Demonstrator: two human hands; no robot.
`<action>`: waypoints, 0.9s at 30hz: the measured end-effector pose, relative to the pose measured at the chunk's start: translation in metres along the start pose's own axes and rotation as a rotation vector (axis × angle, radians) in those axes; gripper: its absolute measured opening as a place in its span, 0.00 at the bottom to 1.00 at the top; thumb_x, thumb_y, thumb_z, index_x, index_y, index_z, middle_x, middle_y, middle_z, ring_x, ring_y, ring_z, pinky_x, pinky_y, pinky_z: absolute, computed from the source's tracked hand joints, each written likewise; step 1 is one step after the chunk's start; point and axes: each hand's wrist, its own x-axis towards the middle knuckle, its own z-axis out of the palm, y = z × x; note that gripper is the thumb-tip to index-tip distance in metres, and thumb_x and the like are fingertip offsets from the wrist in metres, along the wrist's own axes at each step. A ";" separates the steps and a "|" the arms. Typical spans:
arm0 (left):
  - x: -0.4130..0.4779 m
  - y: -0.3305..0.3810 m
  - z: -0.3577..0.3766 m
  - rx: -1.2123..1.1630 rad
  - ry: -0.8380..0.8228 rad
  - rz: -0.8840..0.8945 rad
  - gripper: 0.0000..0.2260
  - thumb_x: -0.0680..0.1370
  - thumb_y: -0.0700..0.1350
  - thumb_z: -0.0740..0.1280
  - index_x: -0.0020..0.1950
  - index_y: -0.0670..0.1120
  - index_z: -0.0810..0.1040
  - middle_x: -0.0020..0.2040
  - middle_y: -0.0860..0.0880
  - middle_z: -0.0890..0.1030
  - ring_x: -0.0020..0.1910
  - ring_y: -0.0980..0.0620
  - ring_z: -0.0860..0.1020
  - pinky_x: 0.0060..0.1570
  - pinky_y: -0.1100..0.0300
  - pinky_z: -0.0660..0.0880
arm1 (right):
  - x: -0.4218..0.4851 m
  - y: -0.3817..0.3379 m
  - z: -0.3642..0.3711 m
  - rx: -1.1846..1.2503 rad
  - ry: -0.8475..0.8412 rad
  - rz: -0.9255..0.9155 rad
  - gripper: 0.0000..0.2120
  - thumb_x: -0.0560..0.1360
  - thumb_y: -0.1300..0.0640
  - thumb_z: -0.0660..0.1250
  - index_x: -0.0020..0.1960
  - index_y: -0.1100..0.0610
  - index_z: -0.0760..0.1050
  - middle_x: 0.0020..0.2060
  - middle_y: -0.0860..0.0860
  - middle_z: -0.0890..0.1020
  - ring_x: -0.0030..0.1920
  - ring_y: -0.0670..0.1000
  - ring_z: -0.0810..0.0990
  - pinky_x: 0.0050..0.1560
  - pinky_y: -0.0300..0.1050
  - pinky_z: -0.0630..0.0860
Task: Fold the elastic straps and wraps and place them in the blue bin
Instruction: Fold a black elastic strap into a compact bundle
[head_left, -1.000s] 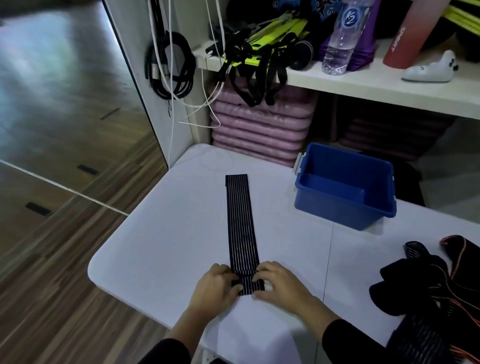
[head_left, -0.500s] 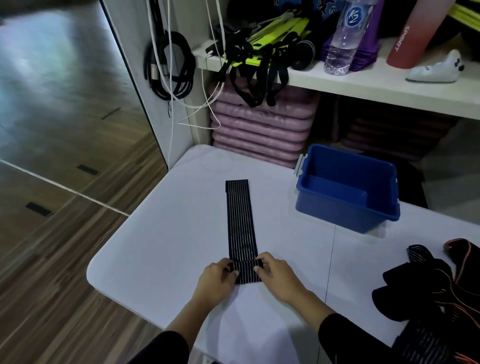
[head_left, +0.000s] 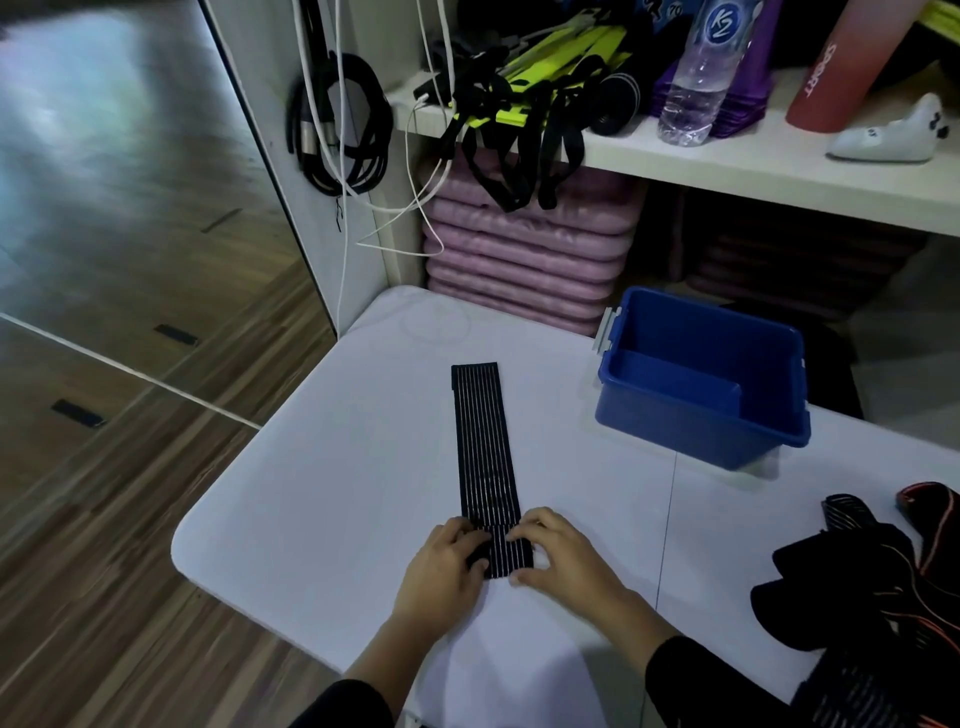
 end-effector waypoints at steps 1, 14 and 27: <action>-0.001 -0.002 -0.001 -0.002 -0.031 0.011 0.20 0.74 0.50 0.66 0.65 0.49 0.73 0.61 0.53 0.71 0.58 0.54 0.72 0.54 0.64 0.71 | 0.000 0.001 0.000 -0.024 -0.020 -0.009 0.22 0.66 0.52 0.75 0.59 0.48 0.75 0.55 0.41 0.71 0.58 0.41 0.70 0.60 0.35 0.68; 0.011 0.003 -0.013 -0.245 -0.049 -0.236 0.11 0.76 0.48 0.65 0.56 0.45 0.76 0.41 0.50 0.80 0.39 0.53 0.77 0.40 0.64 0.73 | 0.011 -0.013 -0.005 0.040 -0.010 0.124 0.06 0.76 0.49 0.61 0.49 0.51 0.69 0.36 0.48 0.76 0.37 0.46 0.74 0.42 0.43 0.73; 0.010 0.002 -0.007 -0.064 -0.003 -0.101 0.18 0.75 0.48 0.67 0.64 0.47 0.74 0.61 0.50 0.71 0.52 0.53 0.76 0.51 0.64 0.73 | 0.009 -0.006 0.001 0.011 0.003 0.018 0.21 0.70 0.50 0.72 0.61 0.49 0.73 0.56 0.40 0.68 0.56 0.41 0.71 0.60 0.38 0.71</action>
